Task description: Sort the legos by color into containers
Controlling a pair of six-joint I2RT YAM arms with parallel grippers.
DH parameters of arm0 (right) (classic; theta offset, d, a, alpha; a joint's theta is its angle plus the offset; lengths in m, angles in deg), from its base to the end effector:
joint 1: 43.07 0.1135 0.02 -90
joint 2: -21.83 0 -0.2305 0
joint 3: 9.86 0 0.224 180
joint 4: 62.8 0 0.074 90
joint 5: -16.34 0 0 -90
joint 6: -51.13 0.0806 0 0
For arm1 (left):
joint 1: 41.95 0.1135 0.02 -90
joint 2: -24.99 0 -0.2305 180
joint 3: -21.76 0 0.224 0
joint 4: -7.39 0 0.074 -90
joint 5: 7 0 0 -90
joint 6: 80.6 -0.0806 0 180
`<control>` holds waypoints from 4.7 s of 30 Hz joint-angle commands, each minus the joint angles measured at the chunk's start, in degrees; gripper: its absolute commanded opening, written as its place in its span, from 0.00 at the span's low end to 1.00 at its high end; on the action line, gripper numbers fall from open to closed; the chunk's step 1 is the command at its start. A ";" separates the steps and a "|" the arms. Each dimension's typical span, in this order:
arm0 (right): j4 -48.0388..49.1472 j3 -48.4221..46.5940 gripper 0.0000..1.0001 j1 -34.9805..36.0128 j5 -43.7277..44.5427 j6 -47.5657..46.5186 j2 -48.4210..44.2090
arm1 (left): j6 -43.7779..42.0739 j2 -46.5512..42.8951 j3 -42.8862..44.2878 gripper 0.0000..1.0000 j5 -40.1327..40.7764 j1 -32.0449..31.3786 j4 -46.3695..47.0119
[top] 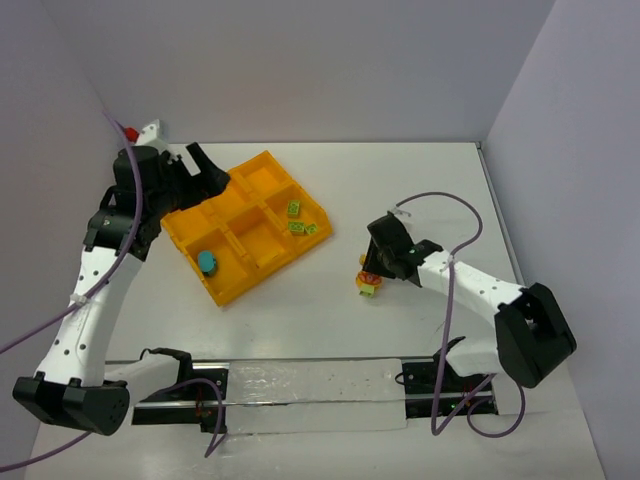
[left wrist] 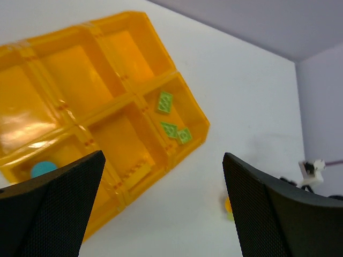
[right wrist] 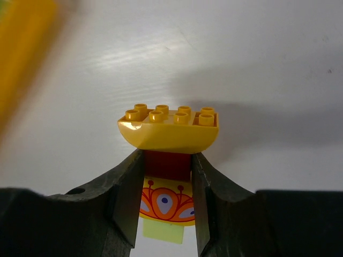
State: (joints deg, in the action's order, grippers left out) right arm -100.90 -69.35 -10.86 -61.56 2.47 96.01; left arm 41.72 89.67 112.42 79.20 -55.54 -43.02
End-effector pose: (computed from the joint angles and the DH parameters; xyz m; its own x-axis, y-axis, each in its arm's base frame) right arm 0.2343 0.1276 0.1568 -0.7793 0.2724 -0.5643 0.1343 0.9523 0.2741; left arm 0.2548 -0.0671 0.3561 -0.4964 -0.4288 -0.7548 0.0328 0.8596 -0.5099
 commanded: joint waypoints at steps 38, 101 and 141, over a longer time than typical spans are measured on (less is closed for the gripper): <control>3.32 -15.38 0.17 -0.48 -11.66 3.14 2.46 | 15.50 21.70 -31.20 0.94 -15.06 -30.36 64.24; 0.29 -9.79 0.92 -6.02 -6.78 -7.69 3.12 | 16.62 6.47 -20.80 0.00 -15.39 -15.01 35.35; 66.04 -3.28 0.80 -3.60 -57.65 15.33 5.68 | 33.01 10.38 -20.02 0.00 -32.81 -12.38 54.88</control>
State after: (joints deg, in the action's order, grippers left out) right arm -42.39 -72.64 -15.12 -118.12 15.66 101.43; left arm 72.19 101.59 92.89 49.49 -68.36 5.48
